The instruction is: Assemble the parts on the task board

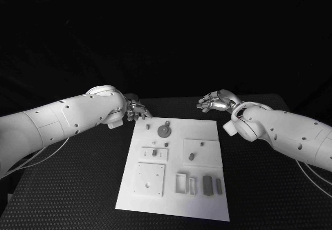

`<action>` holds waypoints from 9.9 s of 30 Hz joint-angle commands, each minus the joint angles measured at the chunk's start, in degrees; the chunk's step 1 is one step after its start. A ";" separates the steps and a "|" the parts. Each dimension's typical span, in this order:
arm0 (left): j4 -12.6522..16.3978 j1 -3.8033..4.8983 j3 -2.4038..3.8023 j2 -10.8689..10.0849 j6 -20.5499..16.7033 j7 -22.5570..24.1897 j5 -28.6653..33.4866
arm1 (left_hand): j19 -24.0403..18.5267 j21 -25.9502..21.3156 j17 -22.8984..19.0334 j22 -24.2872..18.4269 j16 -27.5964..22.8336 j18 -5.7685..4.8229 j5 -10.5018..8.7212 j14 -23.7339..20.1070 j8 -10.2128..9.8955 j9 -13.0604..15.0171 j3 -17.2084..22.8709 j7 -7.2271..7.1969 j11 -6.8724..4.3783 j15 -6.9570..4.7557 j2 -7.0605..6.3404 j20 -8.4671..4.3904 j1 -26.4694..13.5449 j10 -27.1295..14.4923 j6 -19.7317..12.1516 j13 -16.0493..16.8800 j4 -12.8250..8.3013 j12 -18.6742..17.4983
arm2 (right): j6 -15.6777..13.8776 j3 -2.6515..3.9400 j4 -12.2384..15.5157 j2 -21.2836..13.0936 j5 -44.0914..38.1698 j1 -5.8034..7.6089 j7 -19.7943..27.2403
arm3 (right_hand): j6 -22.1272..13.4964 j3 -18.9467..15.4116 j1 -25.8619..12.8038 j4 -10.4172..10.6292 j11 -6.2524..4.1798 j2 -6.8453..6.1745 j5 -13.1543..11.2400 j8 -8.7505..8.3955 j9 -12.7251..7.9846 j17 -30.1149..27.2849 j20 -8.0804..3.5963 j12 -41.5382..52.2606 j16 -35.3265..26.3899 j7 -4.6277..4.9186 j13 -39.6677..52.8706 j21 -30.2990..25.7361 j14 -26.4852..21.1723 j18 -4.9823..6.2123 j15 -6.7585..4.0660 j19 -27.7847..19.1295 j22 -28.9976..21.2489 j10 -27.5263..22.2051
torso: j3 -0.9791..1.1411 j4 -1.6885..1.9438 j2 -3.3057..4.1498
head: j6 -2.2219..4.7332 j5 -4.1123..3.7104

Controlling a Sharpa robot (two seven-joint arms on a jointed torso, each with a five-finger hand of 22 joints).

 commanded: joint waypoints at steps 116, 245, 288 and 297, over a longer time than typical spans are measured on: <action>15.74 -2.77 -0.23 -12.42 -1.71 1.58 10.06 | 1.82 -0.32 0.17 3.46 2.07 -1.07 -0.58 2.34 2.82 0.82 5.02 -2.01 -1.78 0.05 10.44 -5.61 10.29 4.51 7.30 0.43 -1.38 -0.90 | 0.62 0.02 0.53 -0.69 0.08 0.00 0.44 | 0.22 -0.22 -0.41 0.12 0.12 -0.23 0.49 0.15 -0.25 -0.14 0.03 -0.53 -0.23 1.07 -0.02 -0.59 -0.15 0.38 0.41 -0.09 0.37 0.39 | -0.10 0.44 -0.07 | -0.67 -0.04; 29.91 -9.69 -6.79 -16.22 -27.53 0.83 -16.20 | 6.14 5.09 2.15 3.66 7.99 0.05 2.65 7.28 10.17 -0.07 8.26 -5.31 -4.96 -2.39 7.41 -7.85 8.52 8.60 14.02 4.17 -2.60 4.66 | 0.63 0.02 0.95 -1.59 0.08 -0.01 0.44 | 0.20 -0.24 -0.42 0.30 0.14 -0.25 0.89 0.23 -0.43 -0.19 0.04 -0.83 -0.28 1.04 -0.01 -1.05 -0.19 0.37 0.44 -0.01 0.69 0.49 | -0.08 0.33 0.02 | -2.49 0.00; 28.87 -11.21 -6.79 -15.60 -27.34 -0.33 -17.13 | 6.22 5.37 2.06 3.63 8.18 0.09 3.03 7.45 10.51 -0.32 8.50 -5.38 -5.04 -2.49 7.18 -7.94 8.76 8.61 14.09 4.25 -2.07 5.01 | 0.71 0.02 0.91 -1.68 0.08 -0.01 0.45 | 0.20 -0.27 -0.44 0.35 0.14 -0.22 0.91 0.27 -0.49 -0.21 0.04 -0.93 -0.29 1.03 -0.01 -1.22 -0.18 0.38 0.43 0.05 0.81 0.54 | -0.08 0.33 0.00 | -3.04 -0.07; 28.87 -11.24 -6.79 -15.62 -26.86 -0.36 -17.13 | 6.22 5.40 2.05 3.63 8.20 0.09 3.07 7.46 10.55 -0.35 8.52 -5.39 -5.04 -2.50 7.17 -7.95 8.79 8.60 14.09 4.26 -2.06 5.05 | 0.73 0.02 0.90 -1.67 0.08 -0.01 0.46 | 0.20 -0.27 -0.43 0.35 0.13 -0.22 0.91 0.28 -0.50 -0.21 0.04 -0.95 -0.29 1.03 -0.01 -1.26 -0.19 0.38 0.43 0.05 0.84 0.55 | -0.09 0.34 0.00 | -3.08 -0.06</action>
